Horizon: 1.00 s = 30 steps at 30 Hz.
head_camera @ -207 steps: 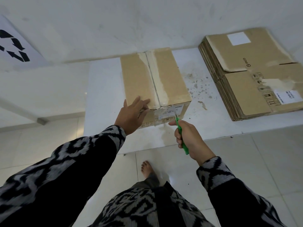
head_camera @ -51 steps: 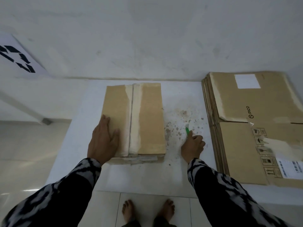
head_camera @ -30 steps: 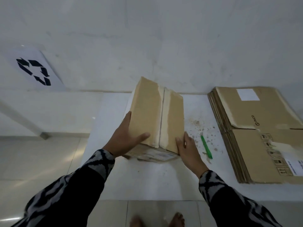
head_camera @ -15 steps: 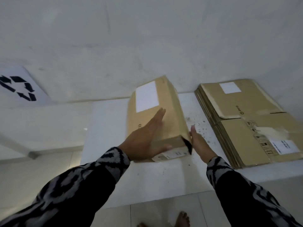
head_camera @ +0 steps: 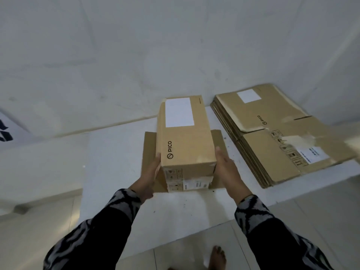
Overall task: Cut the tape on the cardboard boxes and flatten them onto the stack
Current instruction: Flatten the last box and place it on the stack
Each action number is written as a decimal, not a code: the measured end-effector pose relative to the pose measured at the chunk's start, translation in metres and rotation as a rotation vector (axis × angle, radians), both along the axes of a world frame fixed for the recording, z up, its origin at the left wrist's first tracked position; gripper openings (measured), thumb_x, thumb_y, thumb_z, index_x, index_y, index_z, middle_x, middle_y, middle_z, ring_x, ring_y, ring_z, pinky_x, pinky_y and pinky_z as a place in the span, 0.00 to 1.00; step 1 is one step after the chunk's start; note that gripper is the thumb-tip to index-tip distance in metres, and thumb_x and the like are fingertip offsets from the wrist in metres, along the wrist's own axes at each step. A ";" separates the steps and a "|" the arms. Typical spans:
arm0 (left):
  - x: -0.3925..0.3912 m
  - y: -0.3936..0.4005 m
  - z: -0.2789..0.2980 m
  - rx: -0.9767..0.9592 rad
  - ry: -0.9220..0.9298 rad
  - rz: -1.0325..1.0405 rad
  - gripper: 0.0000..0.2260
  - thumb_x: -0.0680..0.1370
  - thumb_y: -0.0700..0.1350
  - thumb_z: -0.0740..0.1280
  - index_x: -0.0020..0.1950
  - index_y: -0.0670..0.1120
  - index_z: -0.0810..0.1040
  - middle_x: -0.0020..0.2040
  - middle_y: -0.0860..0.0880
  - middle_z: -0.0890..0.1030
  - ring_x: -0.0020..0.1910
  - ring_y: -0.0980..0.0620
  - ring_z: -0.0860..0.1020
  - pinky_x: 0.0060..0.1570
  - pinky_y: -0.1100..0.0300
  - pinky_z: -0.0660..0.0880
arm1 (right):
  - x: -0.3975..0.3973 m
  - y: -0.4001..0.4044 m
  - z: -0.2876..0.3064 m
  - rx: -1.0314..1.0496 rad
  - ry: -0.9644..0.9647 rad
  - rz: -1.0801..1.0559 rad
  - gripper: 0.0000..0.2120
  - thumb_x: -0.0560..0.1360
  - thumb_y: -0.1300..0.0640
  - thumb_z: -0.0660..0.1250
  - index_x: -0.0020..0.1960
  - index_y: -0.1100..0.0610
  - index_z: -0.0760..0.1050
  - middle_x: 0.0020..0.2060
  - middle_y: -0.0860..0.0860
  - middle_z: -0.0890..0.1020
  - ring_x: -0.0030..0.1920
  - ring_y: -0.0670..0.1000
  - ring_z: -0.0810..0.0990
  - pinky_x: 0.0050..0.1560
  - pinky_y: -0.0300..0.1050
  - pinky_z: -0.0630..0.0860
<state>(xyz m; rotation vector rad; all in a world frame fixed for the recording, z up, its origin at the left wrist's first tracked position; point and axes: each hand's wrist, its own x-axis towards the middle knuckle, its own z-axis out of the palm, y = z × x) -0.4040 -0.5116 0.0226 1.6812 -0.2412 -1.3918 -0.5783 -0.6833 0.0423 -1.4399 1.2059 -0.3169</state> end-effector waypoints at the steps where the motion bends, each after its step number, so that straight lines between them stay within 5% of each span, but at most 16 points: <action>1: 0.000 0.004 0.003 0.012 0.053 0.000 0.42 0.63 0.84 0.52 0.73 0.68 0.64 0.73 0.51 0.71 0.75 0.39 0.63 0.73 0.38 0.50 | 0.003 0.003 0.003 0.012 -0.001 0.024 0.20 0.81 0.35 0.51 0.58 0.45 0.73 0.48 0.45 0.76 0.53 0.51 0.73 0.55 0.46 0.68; 4: 0.002 0.016 0.015 -0.108 -0.003 0.283 0.35 0.67 0.74 0.64 0.67 0.55 0.77 0.59 0.50 0.83 0.59 0.48 0.80 0.66 0.46 0.67 | 0.016 0.011 0.007 0.072 -0.039 0.091 0.18 0.81 0.35 0.51 0.57 0.43 0.73 0.51 0.45 0.76 0.52 0.49 0.72 0.56 0.46 0.67; 5: 0.004 0.020 0.017 -0.149 -0.067 0.448 0.33 0.67 0.68 0.70 0.63 0.48 0.80 0.57 0.47 0.84 0.52 0.50 0.82 0.56 0.53 0.76 | 0.020 0.013 0.008 0.108 -0.065 0.122 0.16 0.81 0.34 0.51 0.54 0.41 0.73 0.52 0.45 0.77 0.51 0.48 0.74 0.56 0.45 0.68; 7: 0.011 0.032 0.024 -0.185 -0.312 0.707 0.28 0.67 0.57 0.77 0.58 0.41 0.77 0.56 0.43 0.83 0.44 0.53 0.82 0.38 0.64 0.77 | 0.025 0.014 0.012 0.190 -0.120 0.157 0.14 0.80 0.33 0.51 0.53 0.37 0.71 0.51 0.41 0.79 0.48 0.43 0.75 0.55 0.43 0.70; 10: 0.022 0.044 0.040 -0.257 -0.670 0.778 0.22 0.72 0.48 0.77 0.60 0.48 0.71 0.55 0.49 0.81 0.45 0.58 0.80 0.44 0.65 0.76 | 0.025 0.011 0.015 0.279 -0.133 0.133 0.29 0.74 0.28 0.59 0.67 0.43 0.72 0.60 0.46 0.79 0.60 0.51 0.77 0.62 0.52 0.73; 13: 0.022 0.042 0.057 -0.294 -0.970 0.616 0.17 0.74 0.45 0.75 0.60 0.53 0.75 0.45 0.55 0.82 0.44 0.59 0.80 0.49 0.61 0.77 | 0.023 0.003 0.024 -0.063 -0.099 -0.154 0.33 0.75 0.38 0.68 0.74 0.50 0.65 0.70 0.52 0.72 0.65 0.53 0.74 0.66 0.53 0.72; 15: 0.018 0.034 0.065 -0.315 -1.120 0.436 0.17 0.76 0.43 0.72 0.63 0.53 0.77 0.48 0.54 0.80 0.47 0.60 0.79 0.52 0.63 0.77 | 0.021 0.004 0.044 -0.264 -0.245 -0.228 0.29 0.77 0.40 0.65 0.75 0.47 0.64 0.67 0.49 0.75 0.60 0.48 0.76 0.61 0.51 0.74; 17: 0.010 0.022 0.069 -0.352 -1.222 0.226 0.17 0.77 0.46 0.71 0.65 0.52 0.77 0.54 0.55 0.78 0.53 0.62 0.77 0.55 0.61 0.76 | 0.025 0.017 0.064 -0.336 -0.423 -0.084 0.27 0.77 0.37 0.62 0.74 0.43 0.64 0.61 0.43 0.78 0.58 0.44 0.78 0.58 0.50 0.77; 21: -0.002 -0.002 0.082 -0.302 -1.240 -0.078 0.27 0.76 0.58 0.69 0.72 0.50 0.69 0.62 0.54 0.74 0.58 0.59 0.73 0.59 0.56 0.74 | 0.047 0.055 0.067 -0.480 -0.321 0.415 0.25 0.81 0.39 0.55 0.75 0.45 0.64 0.64 0.41 0.76 0.62 0.40 0.76 0.57 0.38 0.75; 24: -0.001 -0.014 0.091 -0.263 -1.434 -0.272 0.35 0.77 0.64 0.64 0.79 0.56 0.53 0.60 0.51 0.72 0.54 0.55 0.72 0.49 0.60 0.71 | 0.051 0.063 0.050 -0.448 -0.393 0.420 0.25 0.82 0.39 0.50 0.76 0.44 0.60 0.64 0.31 0.71 0.64 0.30 0.70 0.63 0.32 0.69; 26: 0.006 -0.020 0.093 -0.141 -1.590 -0.449 0.32 0.78 0.66 0.60 0.78 0.60 0.53 0.60 0.50 0.70 0.52 0.51 0.73 0.44 0.60 0.68 | 0.048 0.059 0.044 -0.344 -0.436 0.411 0.28 0.81 0.37 0.48 0.79 0.45 0.56 0.69 0.36 0.70 0.67 0.33 0.69 0.67 0.37 0.68; 28: 0.011 -0.027 0.095 -0.040 -1.663 -0.518 0.29 0.78 0.67 0.57 0.76 0.62 0.54 0.60 0.49 0.70 0.53 0.48 0.74 0.42 0.58 0.70 | 0.048 0.045 0.043 -0.205 -0.497 0.315 0.30 0.80 0.35 0.48 0.78 0.45 0.58 0.67 0.43 0.75 0.65 0.43 0.75 0.62 0.43 0.74; 30: 0.012 -0.031 0.093 -0.008 -1.710 -0.546 0.27 0.79 0.68 0.54 0.76 0.62 0.54 0.58 0.50 0.71 0.51 0.48 0.74 0.41 0.56 0.75 | 0.052 0.018 0.044 -0.071 -0.552 -0.018 0.23 0.81 0.38 0.51 0.70 0.46 0.70 0.54 0.45 0.79 0.55 0.48 0.80 0.49 0.43 0.76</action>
